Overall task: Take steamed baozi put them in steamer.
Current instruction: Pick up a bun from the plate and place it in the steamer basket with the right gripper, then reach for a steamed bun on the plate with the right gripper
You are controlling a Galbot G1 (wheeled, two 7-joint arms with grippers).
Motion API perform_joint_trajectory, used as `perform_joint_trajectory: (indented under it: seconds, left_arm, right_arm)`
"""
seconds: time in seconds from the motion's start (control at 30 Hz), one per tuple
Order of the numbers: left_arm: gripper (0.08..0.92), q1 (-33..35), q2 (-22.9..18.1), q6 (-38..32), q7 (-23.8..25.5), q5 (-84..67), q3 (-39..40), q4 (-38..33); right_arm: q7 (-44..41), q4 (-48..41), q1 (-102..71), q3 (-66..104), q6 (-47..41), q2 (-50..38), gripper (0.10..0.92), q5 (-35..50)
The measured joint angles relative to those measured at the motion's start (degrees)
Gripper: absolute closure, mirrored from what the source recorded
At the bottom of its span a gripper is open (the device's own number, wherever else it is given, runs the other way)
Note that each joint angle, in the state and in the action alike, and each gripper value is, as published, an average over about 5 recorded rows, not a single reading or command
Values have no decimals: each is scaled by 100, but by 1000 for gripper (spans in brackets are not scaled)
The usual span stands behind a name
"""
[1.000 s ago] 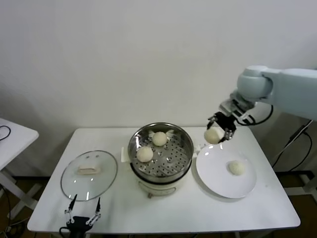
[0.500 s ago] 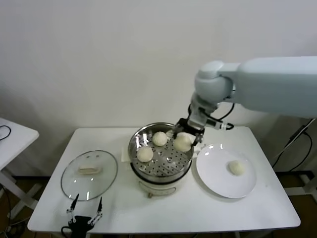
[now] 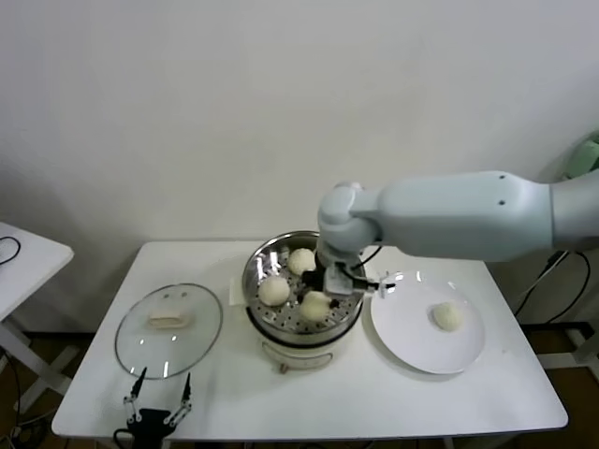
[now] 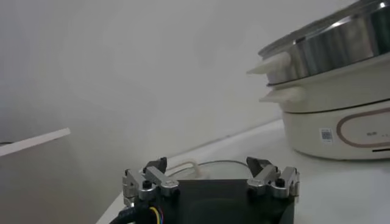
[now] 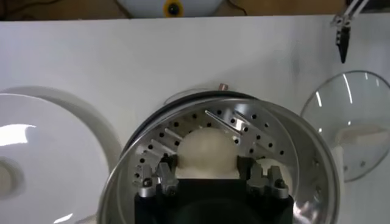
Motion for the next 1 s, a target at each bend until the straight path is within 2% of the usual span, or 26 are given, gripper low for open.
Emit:
perform_joint_trajectory:
  seconds: [0.27,0.53,0.77,1.0]
  left_arm:
    - [177,-7,-1,-2,0,-25,-16,8]
    - [177,-13,2,-2,1,-34,-22,2]
    - [177,-17,11,-8,5,-18,-19,9]
    - [177,-47,55,6,28,-36,-47,26]
  right_arm:
    - [64,-218,-388,84,113,150,360,-364]
    - [155,-425,-303,142,323,106,211,-251]
    - [161,-728,246,-62,573,-84,203,450]
    - [-186,-869,1197,-834,443,-487,203,1591]
